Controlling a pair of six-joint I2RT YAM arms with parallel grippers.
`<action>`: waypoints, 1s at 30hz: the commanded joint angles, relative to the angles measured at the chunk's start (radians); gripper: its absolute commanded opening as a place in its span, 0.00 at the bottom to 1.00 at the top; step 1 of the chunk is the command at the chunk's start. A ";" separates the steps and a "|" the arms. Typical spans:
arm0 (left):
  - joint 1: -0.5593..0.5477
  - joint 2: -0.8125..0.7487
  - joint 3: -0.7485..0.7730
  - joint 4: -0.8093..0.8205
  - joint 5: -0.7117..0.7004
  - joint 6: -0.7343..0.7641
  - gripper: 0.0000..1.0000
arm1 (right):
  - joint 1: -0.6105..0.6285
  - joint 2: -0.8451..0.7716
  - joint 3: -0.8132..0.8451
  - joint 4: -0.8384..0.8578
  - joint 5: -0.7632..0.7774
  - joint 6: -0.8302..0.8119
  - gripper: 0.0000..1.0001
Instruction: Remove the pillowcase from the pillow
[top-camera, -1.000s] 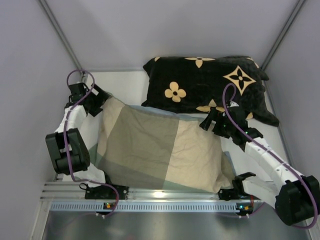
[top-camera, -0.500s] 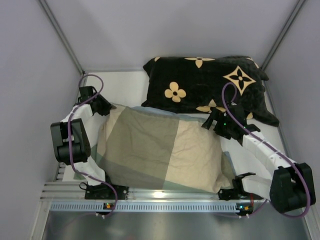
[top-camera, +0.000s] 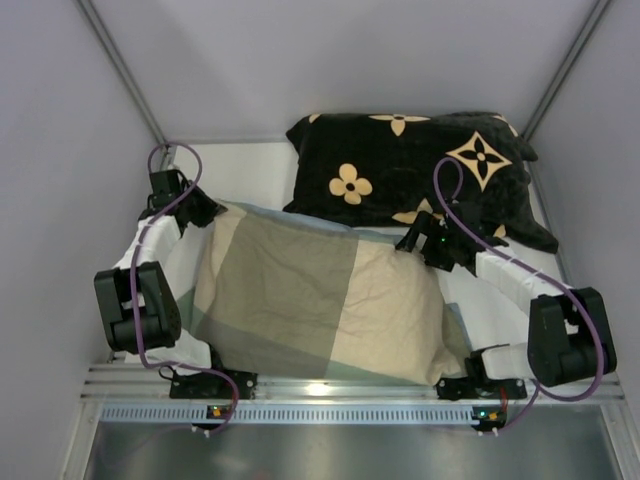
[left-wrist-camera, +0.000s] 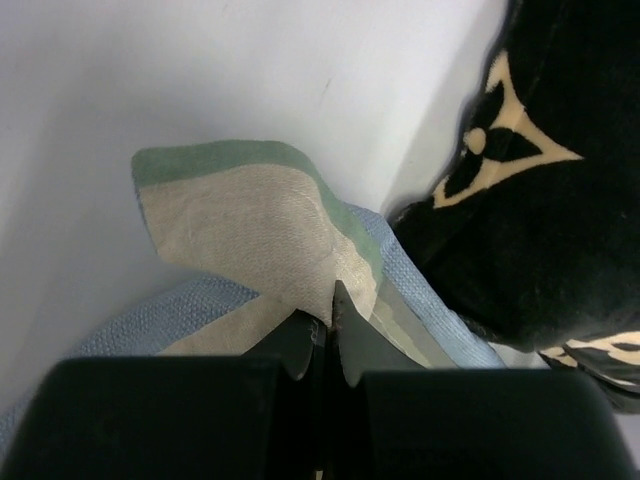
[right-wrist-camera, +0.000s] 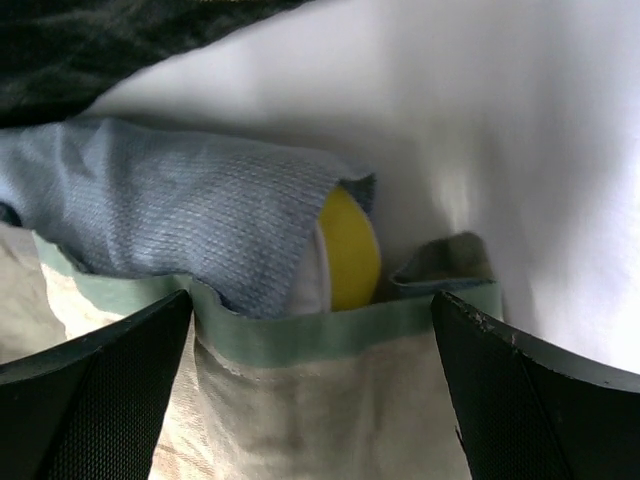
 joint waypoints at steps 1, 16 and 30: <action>0.004 -0.058 -0.025 0.014 0.057 0.006 0.00 | -0.010 0.035 -0.017 0.161 -0.144 -0.019 0.98; 0.004 -0.218 0.064 0.014 0.270 -0.121 0.00 | 0.013 -0.067 0.068 0.238 -0.336 -0.063 0.00; 0.007 -0.088 0.381 0.558 0.359 -0.682 0.00 | -0.059 0.137 0.831 0.292 -0.307 -0.053 0.00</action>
